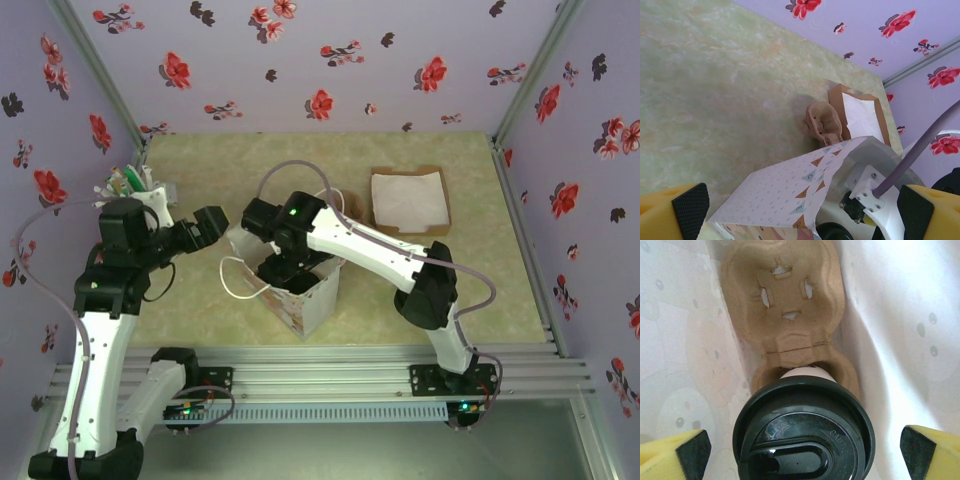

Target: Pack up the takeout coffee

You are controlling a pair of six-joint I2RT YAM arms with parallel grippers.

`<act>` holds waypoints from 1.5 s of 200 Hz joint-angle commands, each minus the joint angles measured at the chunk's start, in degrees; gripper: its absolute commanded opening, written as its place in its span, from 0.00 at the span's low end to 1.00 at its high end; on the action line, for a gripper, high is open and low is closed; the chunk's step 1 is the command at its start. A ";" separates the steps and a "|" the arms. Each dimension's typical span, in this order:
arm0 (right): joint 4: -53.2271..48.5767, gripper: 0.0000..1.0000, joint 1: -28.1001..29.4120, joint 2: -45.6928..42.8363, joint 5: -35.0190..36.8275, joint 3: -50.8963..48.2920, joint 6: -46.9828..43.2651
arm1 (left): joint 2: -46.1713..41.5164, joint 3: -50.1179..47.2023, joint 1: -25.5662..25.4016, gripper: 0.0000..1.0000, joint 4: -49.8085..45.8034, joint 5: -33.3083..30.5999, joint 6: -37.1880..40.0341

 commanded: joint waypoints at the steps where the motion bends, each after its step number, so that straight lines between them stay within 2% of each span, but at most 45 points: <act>1: -1.81 0.99 0.35 -2.90 1.74 1.88 1.05 | -0.74 1.48 0.39 0.99 -1.14 1.73 2.45; 30: -1.34 0.99 0.43 -3.64 2.16 1.69 1.45 | -2.20 2.06 0.39 0.98 -3.18 3.24 4.44; 103: -1.61 0.99 0.51 -4.27 3.10 3.28 2.02 | -2.83 3.75 0.39 0.75 -6.85 8.05 7.54; 125: -1.29 0.99 0.51 -4.13 3.95 2.73 2.06 | -2.56 3.67 0.39 0.71 -7.10 8.44 7.80; 255: -0.33 0.98 -0.23 -0.79 3.95 1.04 1.47 | -2.74 3.31 0.22 0.70 -8.11 10.96 7.96; 300: 0.22 0.93 -0.86 -0.14 3.33 0.75 1.47 | -2.56 3.06 -0.13 0.67 -9.26 11.01 8.43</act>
